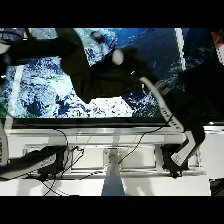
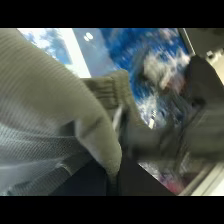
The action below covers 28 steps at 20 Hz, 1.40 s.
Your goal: Fold the clothes and pants, and hang the long-sleeved shirts on hangers.
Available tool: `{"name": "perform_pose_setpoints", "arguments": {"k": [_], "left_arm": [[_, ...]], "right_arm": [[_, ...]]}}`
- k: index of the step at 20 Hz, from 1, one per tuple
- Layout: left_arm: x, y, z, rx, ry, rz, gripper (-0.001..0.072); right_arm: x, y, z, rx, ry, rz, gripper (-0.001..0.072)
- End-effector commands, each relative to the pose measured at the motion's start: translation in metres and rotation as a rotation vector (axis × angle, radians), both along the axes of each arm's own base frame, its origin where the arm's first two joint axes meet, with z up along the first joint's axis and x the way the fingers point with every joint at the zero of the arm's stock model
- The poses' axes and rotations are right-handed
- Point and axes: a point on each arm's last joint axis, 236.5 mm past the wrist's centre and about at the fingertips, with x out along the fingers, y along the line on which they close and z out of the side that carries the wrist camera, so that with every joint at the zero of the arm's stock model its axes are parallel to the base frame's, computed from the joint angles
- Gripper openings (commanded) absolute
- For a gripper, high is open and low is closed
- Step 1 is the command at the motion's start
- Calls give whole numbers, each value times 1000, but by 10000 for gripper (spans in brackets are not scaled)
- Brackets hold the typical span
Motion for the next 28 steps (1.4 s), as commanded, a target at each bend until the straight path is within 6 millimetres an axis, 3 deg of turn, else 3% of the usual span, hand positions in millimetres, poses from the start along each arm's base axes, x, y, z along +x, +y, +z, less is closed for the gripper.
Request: {"name": "perform_pose_setpoints", "arguments": {"k": [1,4,7,9,11,12,13,14,19,22,24,25,26,27,28], "left_arm": [[12,-70,-34,-12,11,-33,17],[13,-155,-71,-95,50,-31,17],[-1,-220,-106,-148,124,-23,16],[-9,-253,-107,-180,142,-60,17],[1,-269,-98,-202,110,-55,24],[5,-274,-93,-210,96,-54,191],[7,-276,-89,-216,88,-55,556],[7,-276,-85,-221,82,-57,697],[10,-266,-80,-172,26,-92,703],[6,-250,-84,-78,-26,-182,702],[-1,-240,-83,-68,-1,-234,701],[-4,-235,-83,-68,15,-256,701],[-5,-231,-84,-67,28,-269,699],[-4,-226,-85,-66,36,-272,698],[-1,-223,-85,-66,37,-265,698]], "right_arm": [[48,-141,28,-136,-9,-195,31],[61,-248,48,-133,31,-383,30],[60,-322,46,-138,85,-511,31],[60,-356,43,-136,97,-576,30],[60,-377,44,-133,97,-616,30],[61,-383,44,-133,96,-628,30],[62,-386,44,-133,88,-635,30],[65,-389,46,-134,72,-641,31],[79,-392,50,-118,14,-653,30],[64,-377,13,-144,114,-489,28],[39,-342,-24,22,292,-337,27],[22,-315,-29,180,389,-234,27],[8,-286,-20,381,481,-138,34],[4,-270,-10,522,531,-100,169],[4,-262,-8,582,556,-79,505]]}}
